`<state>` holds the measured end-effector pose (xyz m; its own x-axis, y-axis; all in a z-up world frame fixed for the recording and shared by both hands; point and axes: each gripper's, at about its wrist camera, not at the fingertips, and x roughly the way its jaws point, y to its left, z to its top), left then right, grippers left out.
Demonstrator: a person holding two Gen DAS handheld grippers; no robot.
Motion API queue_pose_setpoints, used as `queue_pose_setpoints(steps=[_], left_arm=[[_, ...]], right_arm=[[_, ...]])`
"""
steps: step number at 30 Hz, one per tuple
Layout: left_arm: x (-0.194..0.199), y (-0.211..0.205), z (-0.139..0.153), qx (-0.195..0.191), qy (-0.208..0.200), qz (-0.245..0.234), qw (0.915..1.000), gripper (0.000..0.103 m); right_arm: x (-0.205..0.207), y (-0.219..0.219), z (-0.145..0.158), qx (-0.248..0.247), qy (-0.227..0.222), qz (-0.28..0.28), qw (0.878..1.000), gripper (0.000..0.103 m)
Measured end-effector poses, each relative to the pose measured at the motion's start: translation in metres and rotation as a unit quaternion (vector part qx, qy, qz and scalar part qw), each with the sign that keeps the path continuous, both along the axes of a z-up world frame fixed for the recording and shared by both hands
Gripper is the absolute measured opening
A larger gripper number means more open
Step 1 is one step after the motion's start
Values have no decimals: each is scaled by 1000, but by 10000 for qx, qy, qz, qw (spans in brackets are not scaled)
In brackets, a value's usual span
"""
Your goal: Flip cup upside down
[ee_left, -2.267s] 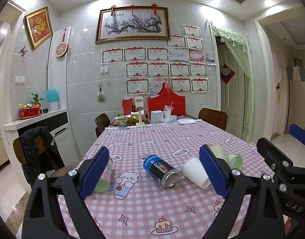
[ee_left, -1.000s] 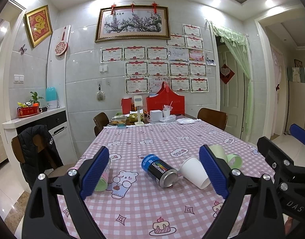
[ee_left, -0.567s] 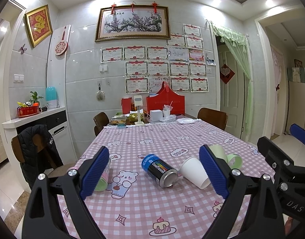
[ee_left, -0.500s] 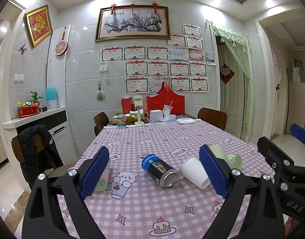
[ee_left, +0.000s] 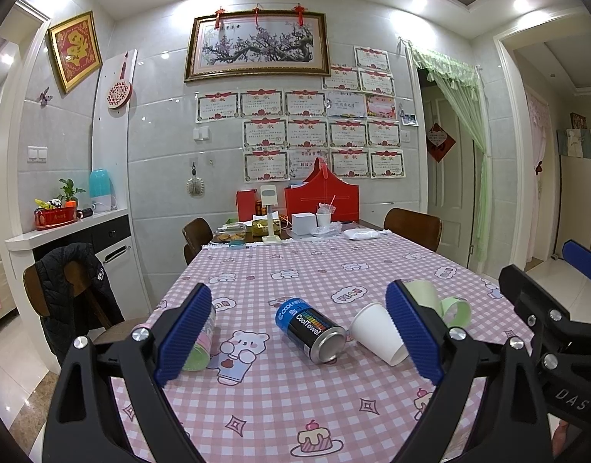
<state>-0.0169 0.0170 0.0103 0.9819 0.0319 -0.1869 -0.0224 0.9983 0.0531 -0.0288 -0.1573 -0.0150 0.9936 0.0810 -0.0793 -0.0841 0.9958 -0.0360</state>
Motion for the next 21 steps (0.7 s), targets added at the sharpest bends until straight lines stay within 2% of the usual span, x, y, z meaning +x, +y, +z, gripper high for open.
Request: queue_pose_setpoints(steps=[21], left_arm=[[0,3,3,20,49,-14,10000,90]], right_arm=[[1,-1,-3,24,14,-24,10000,95]])
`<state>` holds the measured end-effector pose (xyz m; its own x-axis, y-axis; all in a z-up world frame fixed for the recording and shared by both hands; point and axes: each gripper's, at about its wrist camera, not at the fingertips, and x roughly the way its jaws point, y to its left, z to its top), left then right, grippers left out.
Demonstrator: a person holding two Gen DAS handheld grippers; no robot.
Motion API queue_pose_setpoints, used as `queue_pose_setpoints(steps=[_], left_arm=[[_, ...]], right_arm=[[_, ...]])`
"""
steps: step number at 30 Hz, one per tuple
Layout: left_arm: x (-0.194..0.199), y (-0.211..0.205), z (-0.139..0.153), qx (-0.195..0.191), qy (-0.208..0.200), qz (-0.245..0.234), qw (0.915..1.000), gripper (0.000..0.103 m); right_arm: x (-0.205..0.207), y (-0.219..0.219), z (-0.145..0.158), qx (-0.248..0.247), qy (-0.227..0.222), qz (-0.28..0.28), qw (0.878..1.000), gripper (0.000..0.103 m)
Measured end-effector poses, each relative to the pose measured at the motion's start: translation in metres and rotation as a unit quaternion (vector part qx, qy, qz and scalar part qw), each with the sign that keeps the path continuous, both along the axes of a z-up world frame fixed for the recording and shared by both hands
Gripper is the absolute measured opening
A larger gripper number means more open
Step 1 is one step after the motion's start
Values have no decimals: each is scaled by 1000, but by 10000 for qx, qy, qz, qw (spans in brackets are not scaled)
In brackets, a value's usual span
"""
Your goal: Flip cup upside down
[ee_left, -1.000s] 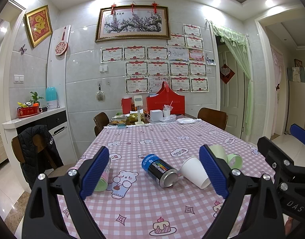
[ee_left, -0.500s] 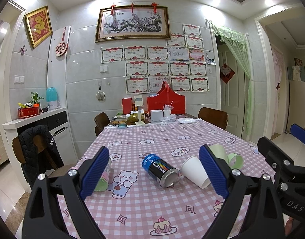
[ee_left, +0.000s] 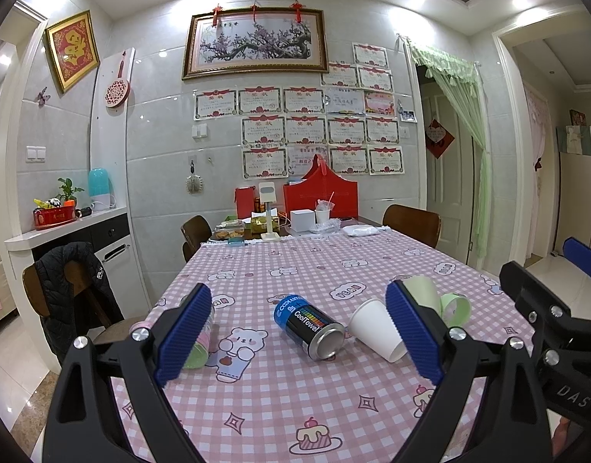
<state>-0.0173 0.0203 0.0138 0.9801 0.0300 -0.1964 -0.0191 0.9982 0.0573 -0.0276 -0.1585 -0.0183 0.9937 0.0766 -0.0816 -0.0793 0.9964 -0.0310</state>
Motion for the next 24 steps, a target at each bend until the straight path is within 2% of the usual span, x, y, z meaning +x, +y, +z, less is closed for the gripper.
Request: queue_pose_setpoints(steps=[24], left_arm=[[2,0,2,6,37,-49,10000,90]], right_arm=[[0,-1,1,-1,5,1,10000,95]])
